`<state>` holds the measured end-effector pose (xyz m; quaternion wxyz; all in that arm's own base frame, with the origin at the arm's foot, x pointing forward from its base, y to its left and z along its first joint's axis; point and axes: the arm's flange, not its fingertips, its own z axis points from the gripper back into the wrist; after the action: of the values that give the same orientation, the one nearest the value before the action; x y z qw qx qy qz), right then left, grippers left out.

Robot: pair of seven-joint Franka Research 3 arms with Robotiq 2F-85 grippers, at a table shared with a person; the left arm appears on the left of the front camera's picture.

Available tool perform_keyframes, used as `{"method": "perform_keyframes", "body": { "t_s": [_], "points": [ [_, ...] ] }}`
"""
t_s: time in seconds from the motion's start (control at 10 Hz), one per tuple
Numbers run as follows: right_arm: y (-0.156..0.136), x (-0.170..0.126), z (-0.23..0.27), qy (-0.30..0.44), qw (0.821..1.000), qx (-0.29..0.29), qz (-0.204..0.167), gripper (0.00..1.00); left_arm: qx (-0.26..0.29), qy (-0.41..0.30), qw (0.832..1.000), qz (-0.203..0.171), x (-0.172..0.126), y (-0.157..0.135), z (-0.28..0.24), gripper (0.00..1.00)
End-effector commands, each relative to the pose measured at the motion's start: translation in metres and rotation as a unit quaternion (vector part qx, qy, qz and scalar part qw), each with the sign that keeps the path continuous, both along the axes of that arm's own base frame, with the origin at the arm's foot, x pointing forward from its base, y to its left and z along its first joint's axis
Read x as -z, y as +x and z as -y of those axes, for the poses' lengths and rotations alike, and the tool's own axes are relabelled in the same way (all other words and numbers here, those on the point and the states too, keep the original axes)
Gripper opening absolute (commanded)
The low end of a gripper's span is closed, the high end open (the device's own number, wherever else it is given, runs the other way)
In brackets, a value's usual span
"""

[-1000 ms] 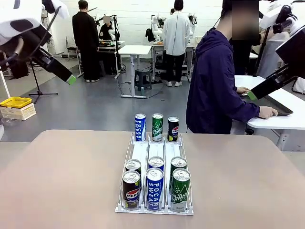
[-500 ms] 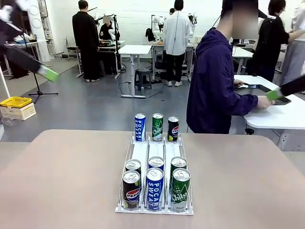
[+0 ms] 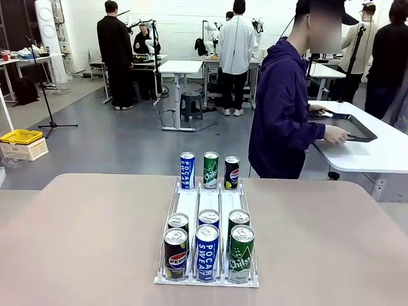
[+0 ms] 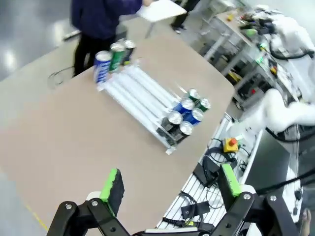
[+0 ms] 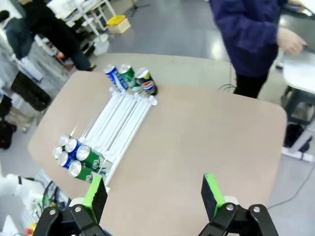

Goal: Retrieve and hand over the desired beverage to the person.
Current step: Pick up a can of the same type that the person held from the Automatic Can Dispenser.

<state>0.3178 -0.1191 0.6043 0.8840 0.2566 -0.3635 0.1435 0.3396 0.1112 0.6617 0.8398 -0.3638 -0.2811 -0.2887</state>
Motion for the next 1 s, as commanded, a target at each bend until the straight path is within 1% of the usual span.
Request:
{"method": "perform_keyframes", "body": {
  "t_s": [0.0,0.1,0.2,0.3,0.4,0.9],
  "points": [
    [-0.007,-0.006,-0.005,-0.012,0.999,0.038,-0.005,1.0,-0.056,0.038,0.998,-0.012,-0.001,-0.003,0.009,1.0],
    [-0.007,-0.006,-0.007,-0.014,0.999,0.042,-0.007,1.0,-0.073,0.05,0.996,-0.01,-0.004,-0.007,0.007,1.0],
    [-0.007,-0.007,-0.009,-0.016,0.999,0.04,-0.007,1.0,-0.082,0.047,0.996,-0.003,-0.006,-0.008,0.007,1.0],
    [-0.007,-0.007,0.004,-0.016,0.999,0.03,0.0,1.0,-0.085,0.053,0.995,0.007,-0.001,-0.01,0.013,1.0],
    [-0.007,-0.007,0.004,-0.016,0.999,0.03,0.0,1.0,-0.064,0.05,0.997,-0.011,-0.003,-0.002,-0.005,1.0],
    [-0.007,-0.007,0.004,-0.016,0.999,0.03,0.0,1.0,-0.064,0.05,0.997,-0.011,-0.003,-0.002,-0.005,1.0]
  ]
}}
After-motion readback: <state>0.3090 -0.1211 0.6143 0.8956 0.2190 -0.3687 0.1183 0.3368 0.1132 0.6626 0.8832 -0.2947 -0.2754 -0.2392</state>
